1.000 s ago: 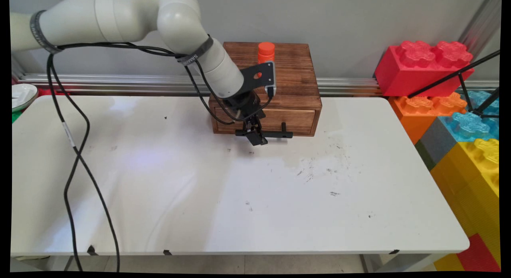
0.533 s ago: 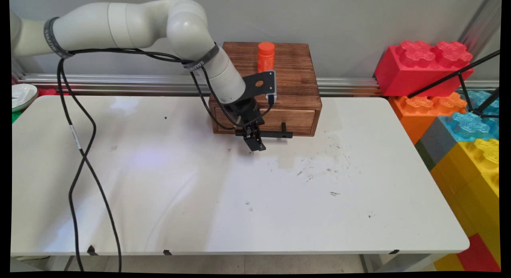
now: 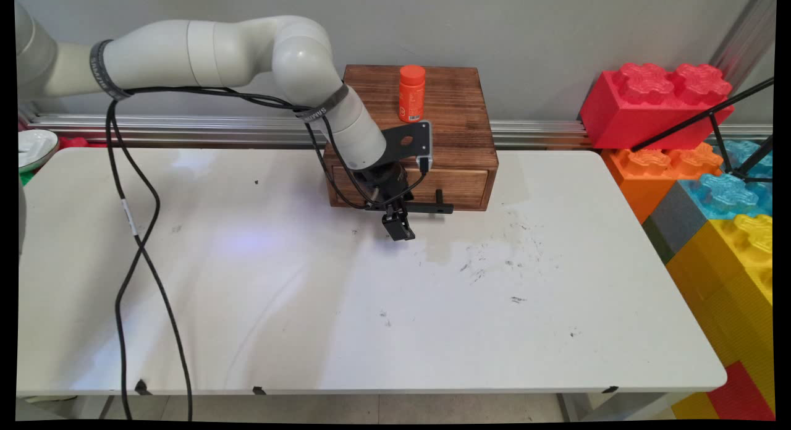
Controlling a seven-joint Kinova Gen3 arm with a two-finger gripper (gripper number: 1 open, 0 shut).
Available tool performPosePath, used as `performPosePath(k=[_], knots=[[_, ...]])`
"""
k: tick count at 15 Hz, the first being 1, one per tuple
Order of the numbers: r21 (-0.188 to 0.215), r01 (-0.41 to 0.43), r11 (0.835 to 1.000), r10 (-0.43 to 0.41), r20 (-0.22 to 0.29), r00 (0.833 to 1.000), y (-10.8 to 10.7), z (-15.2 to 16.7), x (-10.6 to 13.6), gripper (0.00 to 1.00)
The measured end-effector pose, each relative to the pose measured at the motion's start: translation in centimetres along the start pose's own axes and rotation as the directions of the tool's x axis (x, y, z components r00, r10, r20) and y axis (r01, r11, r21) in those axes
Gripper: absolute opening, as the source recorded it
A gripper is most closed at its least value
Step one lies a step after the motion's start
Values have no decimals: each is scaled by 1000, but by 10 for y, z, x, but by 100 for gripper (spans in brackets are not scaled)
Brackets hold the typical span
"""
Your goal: Open the drawer
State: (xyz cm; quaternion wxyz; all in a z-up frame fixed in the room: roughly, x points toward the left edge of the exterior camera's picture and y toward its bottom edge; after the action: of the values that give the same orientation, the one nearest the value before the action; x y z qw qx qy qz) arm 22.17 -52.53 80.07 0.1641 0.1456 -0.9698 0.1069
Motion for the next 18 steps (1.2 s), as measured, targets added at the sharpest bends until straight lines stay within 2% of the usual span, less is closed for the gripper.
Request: performPosePath(k=[12,18], knots=[[-12,2,1000,-2,-13,1000,1,20,2,100],[-23,1,1000,-1,-18,1000,10,21,-1,100]])
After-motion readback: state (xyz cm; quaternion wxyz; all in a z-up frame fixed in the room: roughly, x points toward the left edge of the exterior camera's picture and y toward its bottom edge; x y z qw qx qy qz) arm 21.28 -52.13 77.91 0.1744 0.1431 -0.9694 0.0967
